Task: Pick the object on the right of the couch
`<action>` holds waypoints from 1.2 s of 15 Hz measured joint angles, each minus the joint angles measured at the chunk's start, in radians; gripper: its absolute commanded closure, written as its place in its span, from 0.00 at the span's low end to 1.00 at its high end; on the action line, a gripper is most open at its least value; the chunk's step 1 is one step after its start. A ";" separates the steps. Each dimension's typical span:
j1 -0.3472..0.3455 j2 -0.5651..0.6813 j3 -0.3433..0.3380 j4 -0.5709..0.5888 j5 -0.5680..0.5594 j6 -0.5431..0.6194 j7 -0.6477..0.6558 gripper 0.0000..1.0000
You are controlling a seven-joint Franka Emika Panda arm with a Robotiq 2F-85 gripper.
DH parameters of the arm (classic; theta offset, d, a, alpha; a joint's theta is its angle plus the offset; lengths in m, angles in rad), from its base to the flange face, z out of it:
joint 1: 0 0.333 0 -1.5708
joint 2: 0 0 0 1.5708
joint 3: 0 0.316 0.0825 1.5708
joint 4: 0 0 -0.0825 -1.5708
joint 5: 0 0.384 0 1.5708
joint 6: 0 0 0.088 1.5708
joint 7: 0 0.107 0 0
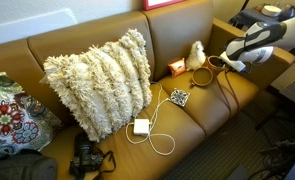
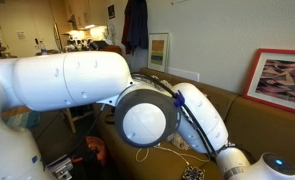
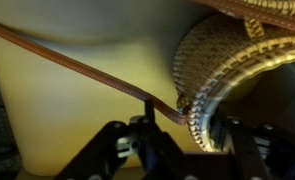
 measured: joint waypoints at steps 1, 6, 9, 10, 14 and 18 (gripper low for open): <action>0.014 -0.001 -0.027 -0.006 -0.002 -0.039 0.051 0.34; 0.041 -0.003 -0.071 -0.016 -0.004 -0.114 0.130 0.18; 0.041 -0.003 -0.069 -0.015 -0.005 -0.114 0.130 0.35; 0.041 -0.003 -0.068 -0.015 -0.005 -0.114 0.133 0.42; 0.039 -0.003 -0.056 -0.013 -0.004 -0.082 0.139 0.71; 0.038 -0.003 -0.043 -0.014 -0.004 -0.011 0.139 0.95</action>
